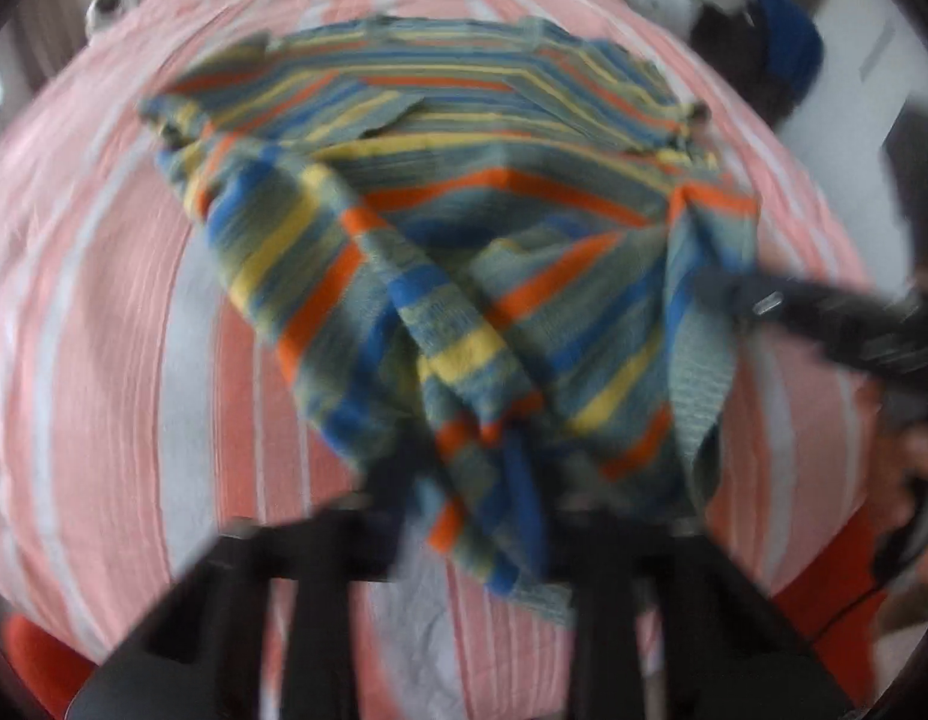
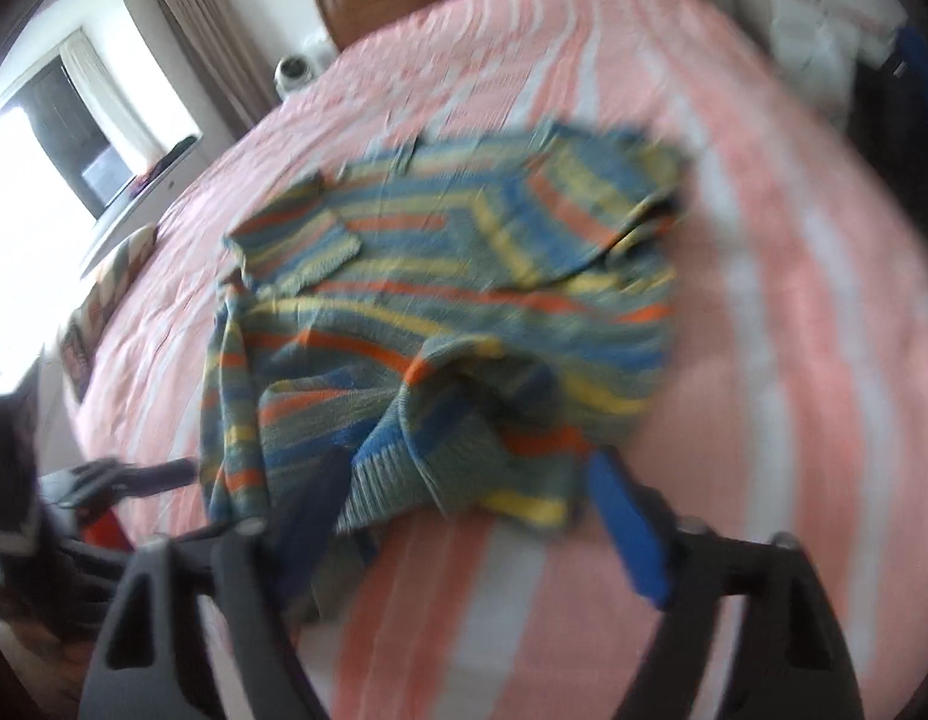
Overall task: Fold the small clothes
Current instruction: 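Grasp the sweater hem with the left gripper while the right gripper grasps the hem too, then pull the hem taut with both grippers to flatten the sweater body, then open both grippers and release the flattened sweater hem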
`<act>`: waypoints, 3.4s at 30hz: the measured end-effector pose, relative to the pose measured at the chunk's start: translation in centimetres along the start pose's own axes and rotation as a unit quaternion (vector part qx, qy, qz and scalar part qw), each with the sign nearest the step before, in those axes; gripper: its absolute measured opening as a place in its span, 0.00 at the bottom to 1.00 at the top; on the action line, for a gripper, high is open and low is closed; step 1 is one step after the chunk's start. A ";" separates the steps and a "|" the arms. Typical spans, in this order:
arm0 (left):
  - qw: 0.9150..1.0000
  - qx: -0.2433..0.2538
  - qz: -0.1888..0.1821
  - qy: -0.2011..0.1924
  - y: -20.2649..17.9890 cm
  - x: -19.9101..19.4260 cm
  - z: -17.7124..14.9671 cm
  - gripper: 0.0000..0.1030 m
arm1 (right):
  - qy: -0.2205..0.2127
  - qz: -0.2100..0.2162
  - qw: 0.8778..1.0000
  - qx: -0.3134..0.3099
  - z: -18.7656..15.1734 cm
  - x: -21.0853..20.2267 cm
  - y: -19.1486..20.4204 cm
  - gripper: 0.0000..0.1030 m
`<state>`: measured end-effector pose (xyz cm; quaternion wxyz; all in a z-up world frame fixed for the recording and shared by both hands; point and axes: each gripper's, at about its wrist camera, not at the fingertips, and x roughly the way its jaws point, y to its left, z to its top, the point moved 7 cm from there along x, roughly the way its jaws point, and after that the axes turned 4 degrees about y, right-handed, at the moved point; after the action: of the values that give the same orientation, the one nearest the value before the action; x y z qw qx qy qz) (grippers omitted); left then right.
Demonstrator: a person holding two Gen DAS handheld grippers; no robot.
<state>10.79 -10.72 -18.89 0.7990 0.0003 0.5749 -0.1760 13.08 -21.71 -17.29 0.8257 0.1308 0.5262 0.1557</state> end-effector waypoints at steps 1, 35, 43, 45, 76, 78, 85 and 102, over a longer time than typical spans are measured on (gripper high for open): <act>0.999 -0.014 -0.038 0.003 0.4 -1.1 -0.4 0.04 | 0.012 0.011 1.000 -0.003 0.0 1.2 0.0 0.44; 0.999 -0.032 -0.007 -0.001 11.1 -6.0 -10.2 0.04 | 0.033 0.019 0.997 0.067 -15.1 -5.0 -1.6 0.07; 0.999 -0.031 0.041 0.013 12.8 -5.3 -11.7 0.03 | 0.051 0.023 0.995 0.080 -17.2 -6.7 -0.7 0.06; 0.998 -0.040 0.046 0.024 13.3 -4.0 -12.1 0.03 | 0.069 0.013 0.993 0.091 -18.0 -4.6 -1.1 0.06; 0.997 -0.058 0.049 0.031 14.8 -4.0 -13.5 0.12 | 0.071 0.033 0.988 0.133 -18.9 -2.6 -2.9 0.07; 0.996 -0.058 0.054 0.032 14.9 -4.3 -13.8 0.13 | 0.072 0.033 0.988 0.133 -18.9 -2.5 -2.9 0.07; 0.993 -0.063 0.084 0.049 16.3 -5.7 -15.3 0.16 | 0.075 0.027 0.988 0.133 -19.1 -2.8 -2.7 0.08; 0.993 -0.057 0.086 -0.060 17.3 -13.5 -13.1 0.47 | -0.039 -0.075 0.994 0.064 -13.4 -11.4 -3.2 0.21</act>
<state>-0.10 11.96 -14.38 0.8431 -0.0067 0.5326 -0.0733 -3.22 -28.41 -14.58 0.8450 0.1499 0.5105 0.0542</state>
